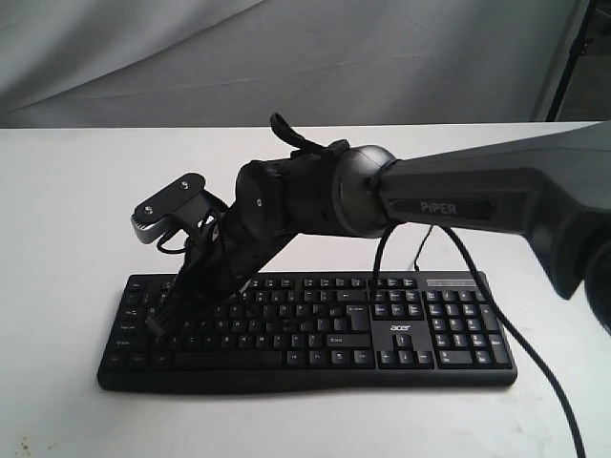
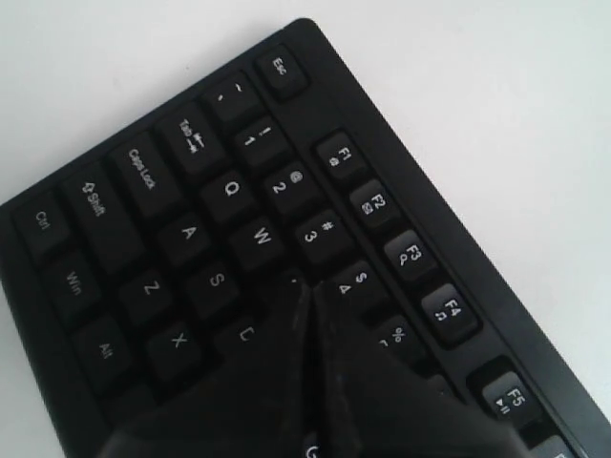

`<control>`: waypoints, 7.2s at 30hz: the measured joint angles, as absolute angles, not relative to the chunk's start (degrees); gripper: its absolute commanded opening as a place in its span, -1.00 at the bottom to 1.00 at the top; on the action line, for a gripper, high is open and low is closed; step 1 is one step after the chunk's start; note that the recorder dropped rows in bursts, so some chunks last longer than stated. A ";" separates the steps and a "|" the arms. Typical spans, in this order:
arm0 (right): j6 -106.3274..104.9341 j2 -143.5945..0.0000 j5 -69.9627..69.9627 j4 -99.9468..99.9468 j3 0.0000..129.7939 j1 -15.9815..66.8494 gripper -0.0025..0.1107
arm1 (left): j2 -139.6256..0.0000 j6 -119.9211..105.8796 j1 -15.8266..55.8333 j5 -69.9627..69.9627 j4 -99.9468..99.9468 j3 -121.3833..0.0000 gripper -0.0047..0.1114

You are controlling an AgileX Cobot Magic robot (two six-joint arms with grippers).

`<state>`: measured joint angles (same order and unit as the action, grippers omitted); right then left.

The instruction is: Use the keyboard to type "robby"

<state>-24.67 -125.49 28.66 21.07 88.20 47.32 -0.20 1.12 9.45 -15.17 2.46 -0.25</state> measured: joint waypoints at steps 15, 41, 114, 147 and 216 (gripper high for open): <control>-24.54 -125.90 28.66 19.15 88.20 47.32 -0.96 | -0.20 1.12 9.45 -15.17 2.46 -0.25 -0.92; -24.04 -127.18 28.10 17.74 88.20 47.32 -0.96 | -0.20 1.12 9.45 -15.17 2.46 -0.25 -0.92; -19.06 -116.44 22.96 13.41 69.67 40.68 -0.96 | -0.20 1.12 9.45 -15.17 2.46 -0.25 -0.92; -18.69 -117.39 27.92 16.42 76.51 48.63 -0.96 | -0.20 1.12 9.45 -15.17 2.46 -0.25 -0.92; -18.66 -120.33 26.28 13.26 76.51 49.08 -0.96 | -0.20 1.12 9.45 -15.17 2.46 -0.25 -0.92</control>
